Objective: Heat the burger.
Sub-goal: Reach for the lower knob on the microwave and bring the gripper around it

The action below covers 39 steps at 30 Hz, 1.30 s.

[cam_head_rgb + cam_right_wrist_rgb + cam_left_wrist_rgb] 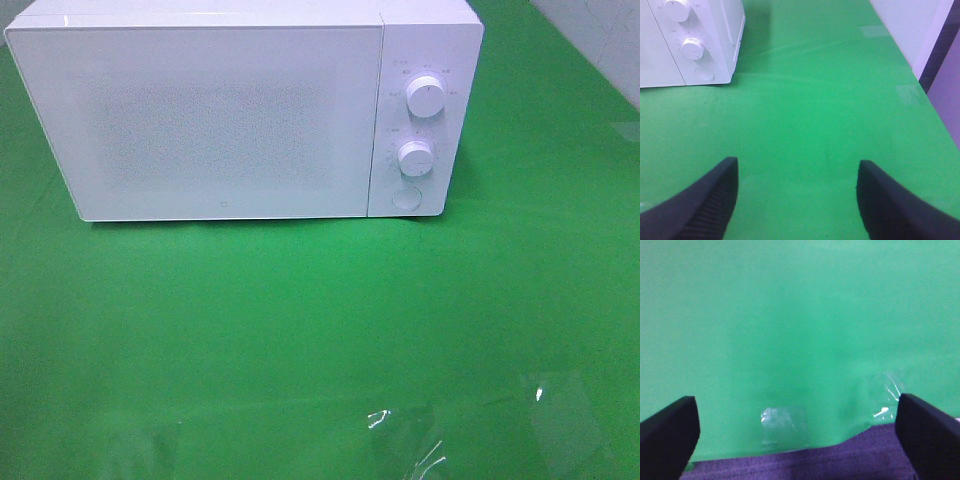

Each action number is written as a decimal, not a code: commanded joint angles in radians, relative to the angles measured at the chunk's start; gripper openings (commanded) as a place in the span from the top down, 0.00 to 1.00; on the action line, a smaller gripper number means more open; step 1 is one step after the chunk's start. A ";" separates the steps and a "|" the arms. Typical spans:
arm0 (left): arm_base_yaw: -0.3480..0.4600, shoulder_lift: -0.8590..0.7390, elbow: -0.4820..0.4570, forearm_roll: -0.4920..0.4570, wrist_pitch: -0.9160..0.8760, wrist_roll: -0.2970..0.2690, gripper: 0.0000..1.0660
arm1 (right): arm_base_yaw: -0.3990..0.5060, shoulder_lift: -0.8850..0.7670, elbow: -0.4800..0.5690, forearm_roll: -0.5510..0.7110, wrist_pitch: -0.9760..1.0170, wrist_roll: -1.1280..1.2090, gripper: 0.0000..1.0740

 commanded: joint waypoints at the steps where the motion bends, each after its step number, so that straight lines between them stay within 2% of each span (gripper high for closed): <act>1: 0.004 -0.100 0.007 -0.002 -0.022 0.002 0.05 | -0.003 -0.025 0.003 -0.001 0.001 0.003 0.40; 5: 0.004 -0.140 0.007 -0.001 -0.022 0.006 0.05 | -0.002 -0.025 0.003 -0.001 0.001 0.003 0.40; 7: 0.004 -0.148 0.007 -0.002 -0.020 0.060 0.05 | -0.002 -0.025 0.003 -0.001 0.001 0.004 0.40; 9: 0.004 -0.148 0.007 -0.006 -0.020 0.069 0.05 | -0.002 -0.025 0.003 -0.001 0.001 0.004 0.40; 20: 0.004 -0.205 0.007 -0.017 -0.021 0.065 0.05 | -0.002 -0.025 0.003 0.000 0.001 0.004 0.40; 23: 0.029 -0.251 0.007 -0.019 -0.022 0.065 0.05 | -0.002 -0.025 0.003 0.001 0.001 0.004 0.40; 24: 0.070 -0.286 0.007 -0.019 -0.022 0.065 0.05 | -0.002 -0.025 0.003 0.001 0.001 0.004 0.40; 28: 0.116 -0.349 0.007 -0.020 -0.022 0.065 0.05 | -0.002 -0.025 0.003 0.001 0.001 0.004 0.40; 39: 0.120 -0.380 0.007 -0.021 -0.022 0.065 0.05 | -0.002 -0.025 0.003 0.002 0.000 0.011 0.40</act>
